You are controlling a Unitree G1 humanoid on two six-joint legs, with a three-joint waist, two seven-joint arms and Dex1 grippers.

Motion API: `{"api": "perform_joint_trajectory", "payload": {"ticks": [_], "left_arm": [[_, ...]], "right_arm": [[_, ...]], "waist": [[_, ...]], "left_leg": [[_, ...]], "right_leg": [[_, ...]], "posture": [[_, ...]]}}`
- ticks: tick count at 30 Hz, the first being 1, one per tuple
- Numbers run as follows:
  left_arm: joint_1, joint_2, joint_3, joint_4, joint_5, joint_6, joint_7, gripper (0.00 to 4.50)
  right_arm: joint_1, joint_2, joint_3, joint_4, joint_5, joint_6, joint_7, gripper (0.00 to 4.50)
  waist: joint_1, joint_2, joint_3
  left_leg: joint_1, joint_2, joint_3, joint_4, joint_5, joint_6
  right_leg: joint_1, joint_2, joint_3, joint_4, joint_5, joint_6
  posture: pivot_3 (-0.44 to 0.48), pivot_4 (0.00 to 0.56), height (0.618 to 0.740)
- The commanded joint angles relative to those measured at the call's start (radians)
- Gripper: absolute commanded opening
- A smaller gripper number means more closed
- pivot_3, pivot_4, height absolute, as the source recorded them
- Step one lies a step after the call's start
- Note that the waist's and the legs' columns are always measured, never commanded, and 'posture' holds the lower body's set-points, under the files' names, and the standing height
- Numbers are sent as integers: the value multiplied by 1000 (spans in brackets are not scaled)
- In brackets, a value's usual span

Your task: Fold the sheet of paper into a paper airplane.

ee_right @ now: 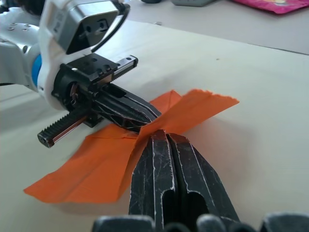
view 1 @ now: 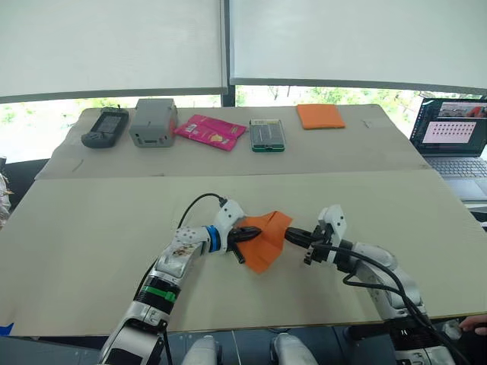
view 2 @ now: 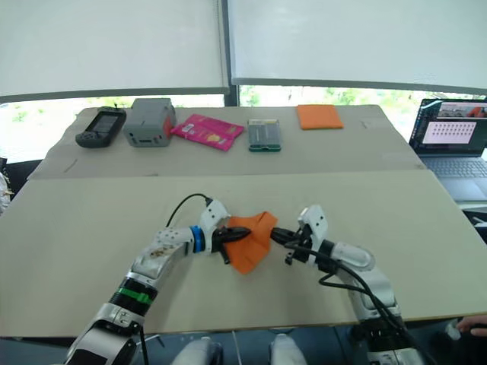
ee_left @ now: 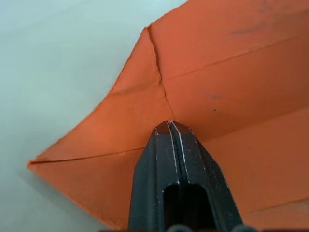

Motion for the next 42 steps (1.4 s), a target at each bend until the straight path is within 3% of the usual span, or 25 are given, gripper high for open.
{"api": "perform_joint_trajectory", "payload": {"ticks": [1, 16, 32, 36, 42], "left_arm": [[48, 40, 24, -119, -51, 142, 1, 18], [79, 51, -12, -89, -16, 135, 68, 18], [75, -17, -39, -80, -29, 108, 90, 18], [104, 20, -23, -109, -36, 137, 86, 18], [69, 156, 87, -33, -61, 140, 57, 18]], "right_arm": [[-30, -4, 6, 15, -9, -21, 17, 0], [-156, 35, 70, 91, -51, -70, 60, 0], [-211, 69, 117, 182, -101, -104, 93, 0], [-210, 74, 127, 186, -117, -103, 97, 0], [-214, 89, 150, 217, -145, -113, 96, 0]], "waist": [[-4, 0, 1], [0, 1, 1], [15, 1, 1], [13, 1, 1], [-6, 1, 1]], "left_leg": [[0, 0, 0, 0, 0, 0], [1, -1, 1, 0, 0, 0], [1, -1, 1, 0, 0, 1], [1, -1, 1, 0, 0, 1], [2, -1, 2, 0, 0, 1]], "right_leg": [[-1, 0, 0, 1, 0, -1], [0, -1, 0, 0, 3, -5], [0, -1, 1, 0, 6, -10], [0, -1, 1, 1, 6, -10], [0, 2, 1, 1, 6, -11]], "posture": [[0, 150, 740], [0, 150, 740], [0, 150, 740], [0, 150, 740], [0, 150, 740]]}}
